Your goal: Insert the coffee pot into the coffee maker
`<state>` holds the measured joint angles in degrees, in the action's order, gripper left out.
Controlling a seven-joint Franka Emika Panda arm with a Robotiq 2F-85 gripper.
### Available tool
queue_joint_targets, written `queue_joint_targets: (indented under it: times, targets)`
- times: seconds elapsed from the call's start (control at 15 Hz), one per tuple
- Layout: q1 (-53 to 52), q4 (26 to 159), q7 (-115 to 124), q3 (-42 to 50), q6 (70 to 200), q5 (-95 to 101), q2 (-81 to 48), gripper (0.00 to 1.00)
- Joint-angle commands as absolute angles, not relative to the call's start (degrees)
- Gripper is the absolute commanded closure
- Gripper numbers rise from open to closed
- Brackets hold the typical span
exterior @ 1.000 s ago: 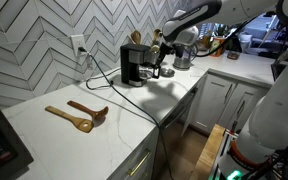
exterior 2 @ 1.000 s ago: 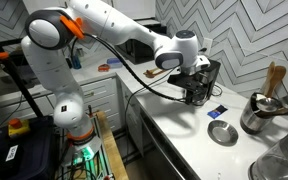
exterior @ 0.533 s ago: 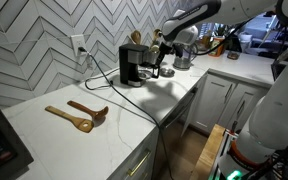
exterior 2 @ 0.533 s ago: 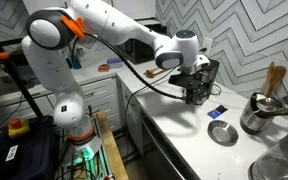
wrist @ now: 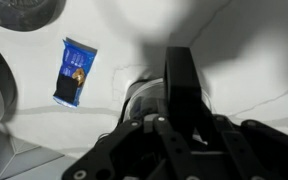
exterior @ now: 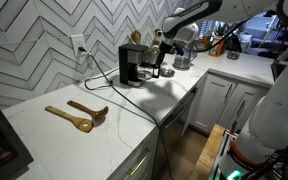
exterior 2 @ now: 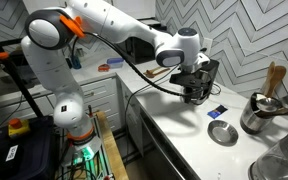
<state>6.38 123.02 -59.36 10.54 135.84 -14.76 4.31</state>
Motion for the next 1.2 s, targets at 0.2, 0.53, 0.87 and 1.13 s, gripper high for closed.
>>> queue_joint_targets:
  times: [0.2, 0.53, 0.87, 1.13]
  targets:
    - [6.1, 120.7, -61.1, 9.9, 131.9, -15.5, 2.4, 0.93]
    - [7.1, 120.2, -58.5, 10.2, 132.7, -14.4, 2.5, 0.93]
    - [6.9, 119.3, -59.0, 9.9, 132.9, -16.3, 1.5, 0.93]
    - [7.0, 118.4, -58.1, 9.9, 134.1, -16.9, 0.7, 0.93]
